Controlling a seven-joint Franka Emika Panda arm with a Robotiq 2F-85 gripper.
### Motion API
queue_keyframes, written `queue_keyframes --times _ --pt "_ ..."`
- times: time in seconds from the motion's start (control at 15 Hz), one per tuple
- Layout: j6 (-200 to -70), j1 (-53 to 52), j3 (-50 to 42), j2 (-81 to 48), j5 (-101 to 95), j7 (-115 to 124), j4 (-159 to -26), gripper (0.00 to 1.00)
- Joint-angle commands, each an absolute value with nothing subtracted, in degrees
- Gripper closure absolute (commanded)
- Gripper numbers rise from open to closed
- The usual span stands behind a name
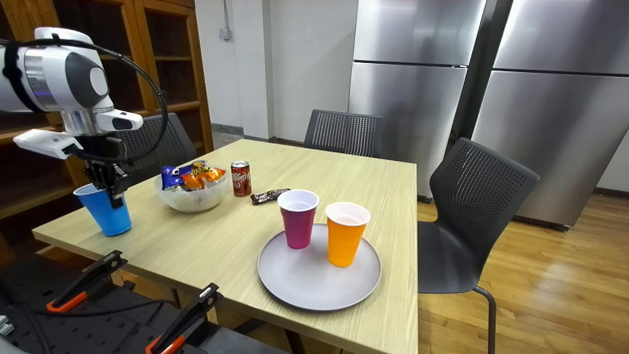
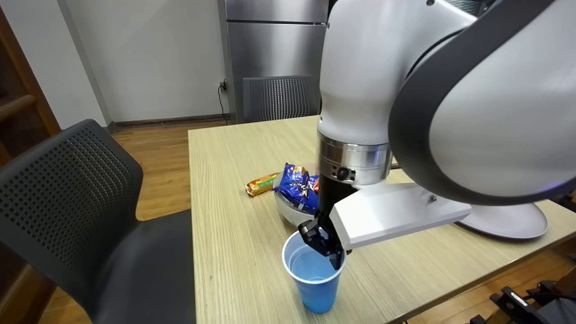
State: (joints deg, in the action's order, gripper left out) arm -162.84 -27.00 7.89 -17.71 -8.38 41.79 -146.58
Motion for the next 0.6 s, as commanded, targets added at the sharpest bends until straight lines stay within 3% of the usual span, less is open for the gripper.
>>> queue_keyframes --times 0.0,0.53 --pt "-163.0 -26.0 8.8 -14.8 -5.4 40.1 -148.4 1.0" --pt "-163.8 -21.1 11.1 -7.9 3.4 34.3 -155.2 1.0"
